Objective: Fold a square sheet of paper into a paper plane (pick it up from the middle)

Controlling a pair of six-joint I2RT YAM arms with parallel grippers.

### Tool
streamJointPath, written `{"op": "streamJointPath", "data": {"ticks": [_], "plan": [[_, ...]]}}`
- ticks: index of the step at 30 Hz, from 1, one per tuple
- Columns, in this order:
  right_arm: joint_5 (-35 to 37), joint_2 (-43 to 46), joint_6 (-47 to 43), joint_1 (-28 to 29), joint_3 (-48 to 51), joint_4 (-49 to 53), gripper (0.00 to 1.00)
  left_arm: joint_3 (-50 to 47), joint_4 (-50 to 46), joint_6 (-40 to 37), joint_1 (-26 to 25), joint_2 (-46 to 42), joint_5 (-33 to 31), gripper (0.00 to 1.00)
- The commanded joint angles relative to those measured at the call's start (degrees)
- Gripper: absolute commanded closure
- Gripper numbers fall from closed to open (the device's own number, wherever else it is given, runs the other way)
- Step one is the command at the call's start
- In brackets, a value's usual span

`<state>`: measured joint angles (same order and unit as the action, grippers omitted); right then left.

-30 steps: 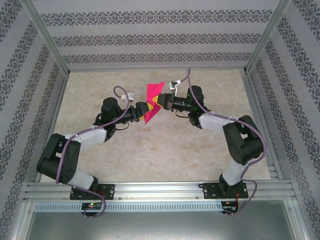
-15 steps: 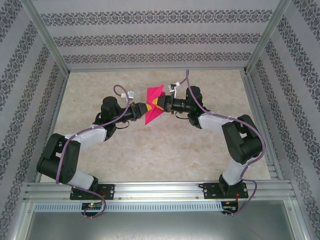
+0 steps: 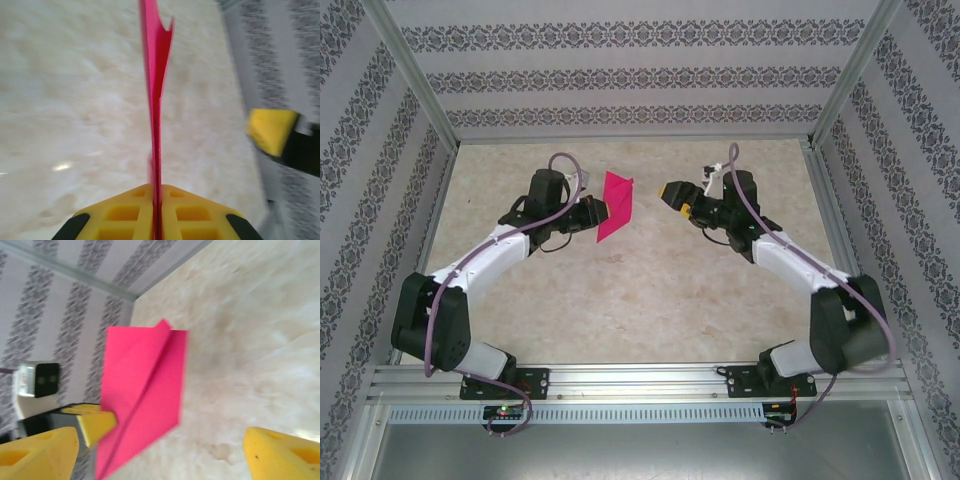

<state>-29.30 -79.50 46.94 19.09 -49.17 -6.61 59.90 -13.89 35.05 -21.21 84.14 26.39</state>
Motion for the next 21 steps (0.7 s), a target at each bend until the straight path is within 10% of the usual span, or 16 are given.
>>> {"op": "streamJointPath", "data": {"ticks": [1, 9, 16, 21], "plan": [[13.9, 4.4, -6.1, 0.0, 3.0, 10.0, 0.10, 6.1, -20.4, -11.6, -3.2, 0.3, -17.3, 0.88], [27.4, 12.8, -6.3, -0.1, 5.9, 20.5, 0.08, 22.6, -39.0, -15.1, -15.1, 14.8, -51.2, 0.88], [30.9, 16.9, -4.0, -0.2, 8.5, 24.3, 0.08, 30.7, -41.1, -12.3, -20.3, 26.8, -56.0, 0.88], [31.3, 18.2, -2.0, -0.4, 10.7, 24.4, 0.08, 35.0, -39.1, -9.4, -21.6, 33.3, -48.3, 0.80]]}}
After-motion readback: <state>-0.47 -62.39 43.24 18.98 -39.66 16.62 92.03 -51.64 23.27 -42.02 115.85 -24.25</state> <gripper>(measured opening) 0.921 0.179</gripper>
